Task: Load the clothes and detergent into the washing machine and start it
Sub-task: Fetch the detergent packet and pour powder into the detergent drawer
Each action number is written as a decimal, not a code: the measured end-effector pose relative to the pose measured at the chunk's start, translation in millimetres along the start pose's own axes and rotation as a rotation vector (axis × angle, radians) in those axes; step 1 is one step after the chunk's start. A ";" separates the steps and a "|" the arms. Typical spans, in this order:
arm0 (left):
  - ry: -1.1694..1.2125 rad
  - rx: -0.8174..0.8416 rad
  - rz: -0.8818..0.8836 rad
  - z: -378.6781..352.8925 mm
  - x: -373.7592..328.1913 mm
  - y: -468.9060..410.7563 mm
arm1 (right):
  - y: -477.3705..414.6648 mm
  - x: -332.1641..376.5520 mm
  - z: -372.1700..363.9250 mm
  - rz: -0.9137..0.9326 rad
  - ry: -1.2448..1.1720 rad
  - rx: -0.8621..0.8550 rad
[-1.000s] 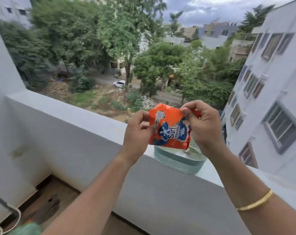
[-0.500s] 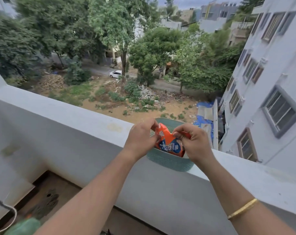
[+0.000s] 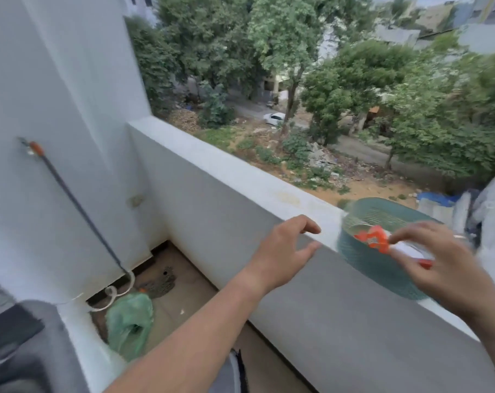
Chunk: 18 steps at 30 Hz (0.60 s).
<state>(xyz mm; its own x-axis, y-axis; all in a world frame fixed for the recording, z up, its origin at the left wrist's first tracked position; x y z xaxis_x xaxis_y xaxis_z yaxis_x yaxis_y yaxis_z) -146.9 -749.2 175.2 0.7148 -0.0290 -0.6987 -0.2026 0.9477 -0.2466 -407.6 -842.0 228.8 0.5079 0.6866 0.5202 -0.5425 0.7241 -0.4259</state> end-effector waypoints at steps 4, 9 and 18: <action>-0.010 -0.085 0.088 44.4 28.0 37.6 | -18.1 67.6 -36.6 0.124 -0.041 -0.078; -0.078 -0.225 0.162 118.0 64.0 95.3 | -35.0 160.7 -119.4 0.242 -0.183 0.089; -0.062 -0.463 0.364 249.4 115.6 254.2 | -4.6 341.3 -234.8 0.369 -0.360 0.282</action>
<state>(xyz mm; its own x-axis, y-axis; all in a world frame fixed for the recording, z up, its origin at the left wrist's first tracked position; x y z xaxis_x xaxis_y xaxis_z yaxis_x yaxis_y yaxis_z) 51.2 -432.4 199.2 0.5792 0.3035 -0.7565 -0.7033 0.6554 -0.2755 -74.7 -595.5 234.5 0.0194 0.7886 0.6146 -0.8222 0.3623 -0.4389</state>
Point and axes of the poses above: each hand's wrist, its own y-axis away from the middle knuckle, its own z-axis out of the back of the hand, x = y × z, the point moved 4 cm from there along -y, towards the middle knuckle, and after that the axes turned 6 degrees about -y, right-handed, at the moved point
